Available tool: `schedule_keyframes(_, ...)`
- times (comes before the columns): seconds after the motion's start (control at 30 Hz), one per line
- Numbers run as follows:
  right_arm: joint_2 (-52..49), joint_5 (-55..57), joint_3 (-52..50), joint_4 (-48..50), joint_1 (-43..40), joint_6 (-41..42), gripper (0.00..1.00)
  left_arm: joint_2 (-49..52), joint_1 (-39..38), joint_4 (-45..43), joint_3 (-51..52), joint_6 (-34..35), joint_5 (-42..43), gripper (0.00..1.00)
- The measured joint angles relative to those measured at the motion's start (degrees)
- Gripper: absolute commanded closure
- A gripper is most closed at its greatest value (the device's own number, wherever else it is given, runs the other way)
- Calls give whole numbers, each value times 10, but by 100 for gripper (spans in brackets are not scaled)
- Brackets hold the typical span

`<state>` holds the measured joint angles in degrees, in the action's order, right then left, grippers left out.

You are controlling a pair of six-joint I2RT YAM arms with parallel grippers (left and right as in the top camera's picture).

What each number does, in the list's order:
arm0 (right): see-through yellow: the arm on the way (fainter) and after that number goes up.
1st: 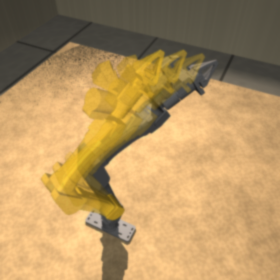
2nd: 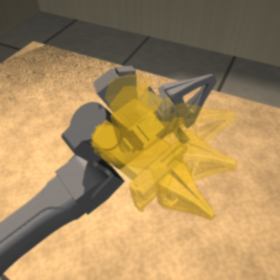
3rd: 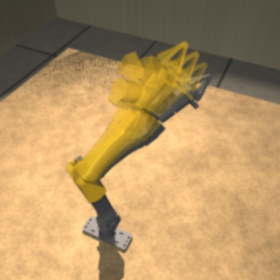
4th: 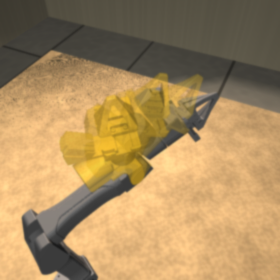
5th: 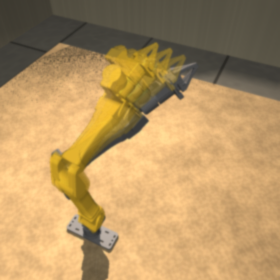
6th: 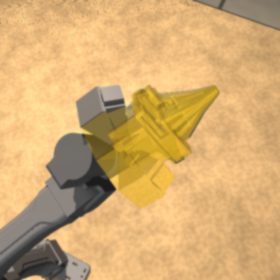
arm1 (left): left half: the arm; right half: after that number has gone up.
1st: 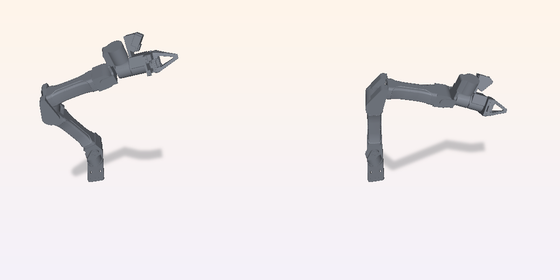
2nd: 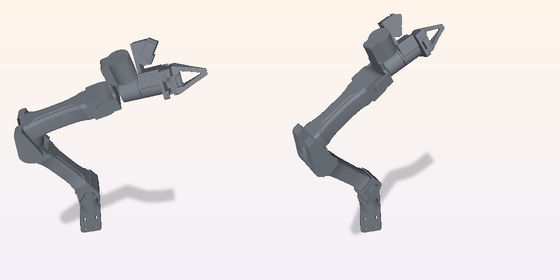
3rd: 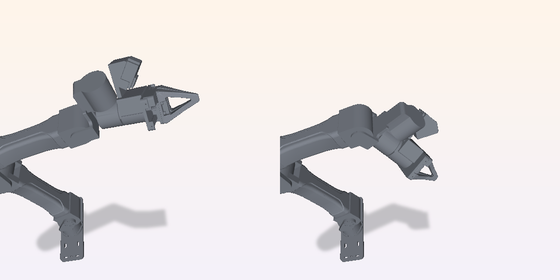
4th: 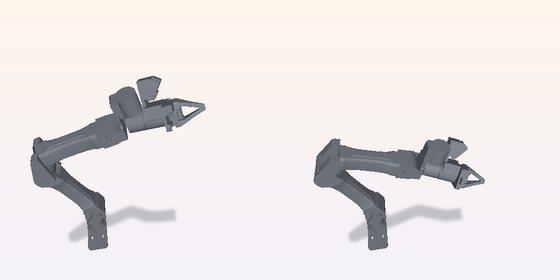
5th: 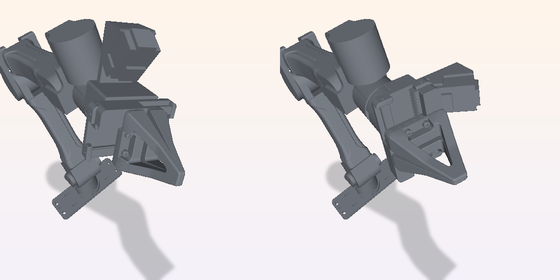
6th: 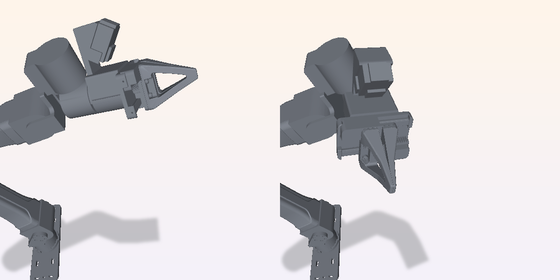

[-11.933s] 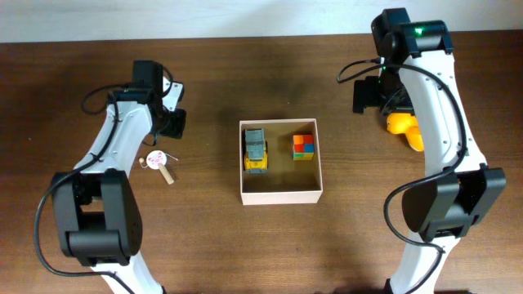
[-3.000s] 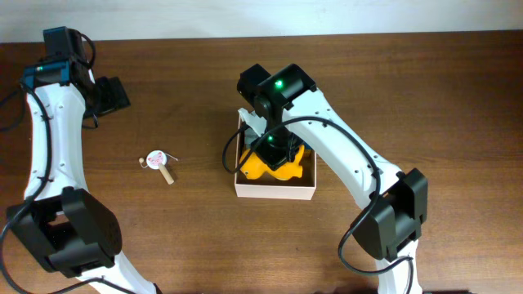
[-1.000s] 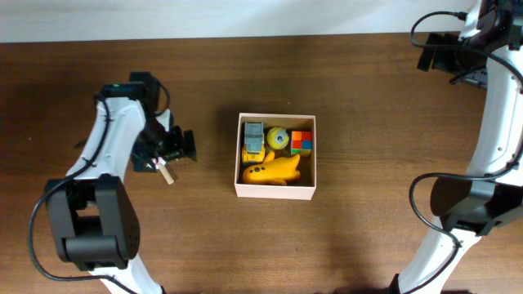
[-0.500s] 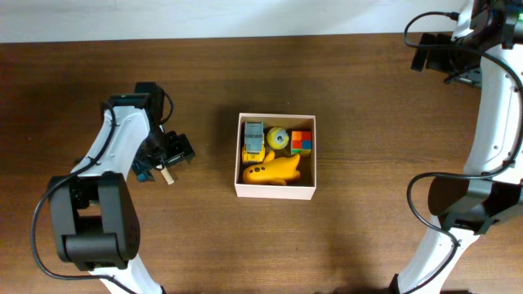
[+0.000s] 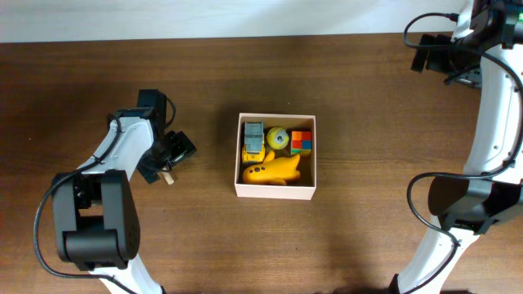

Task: Pack container
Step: 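Lower the left gripper onto the pig-face lollipop toy and grasp it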

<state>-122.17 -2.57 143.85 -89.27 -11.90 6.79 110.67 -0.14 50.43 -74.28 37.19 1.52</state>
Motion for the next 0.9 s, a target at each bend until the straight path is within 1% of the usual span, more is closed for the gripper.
schedule_keyframes(0.3, 0, -1, 0, -5, 0, -2, 1, 0, 0, -8, 3, 2, -2, 7)
schedule_keyframes(0.57, 0, -1, 0, -7, 0, -4, 1, 0, 0, -27, 44, 2, -5, 8)
schedule_keyframes(0.6, 0, -1, 0, -7, 0, -5, 1, 0, 0, -30, 48, 2, -7, 16)
schedule_keyframes(0.67, 0, -1, 0, -7, 0, -5, 1, -1, 0, -33, 50, 2, -11, 23)
schedule_keyframes(0.8, 0, -1, 0, -7, 0, -6, 1, -1, 1, -39, 52, 6, -26, 25)
schedule_keyframes(0.9, 0, -1, 0, -7, 0, -6, 1, -1, 1, -46, 52, 5, -35, 35)
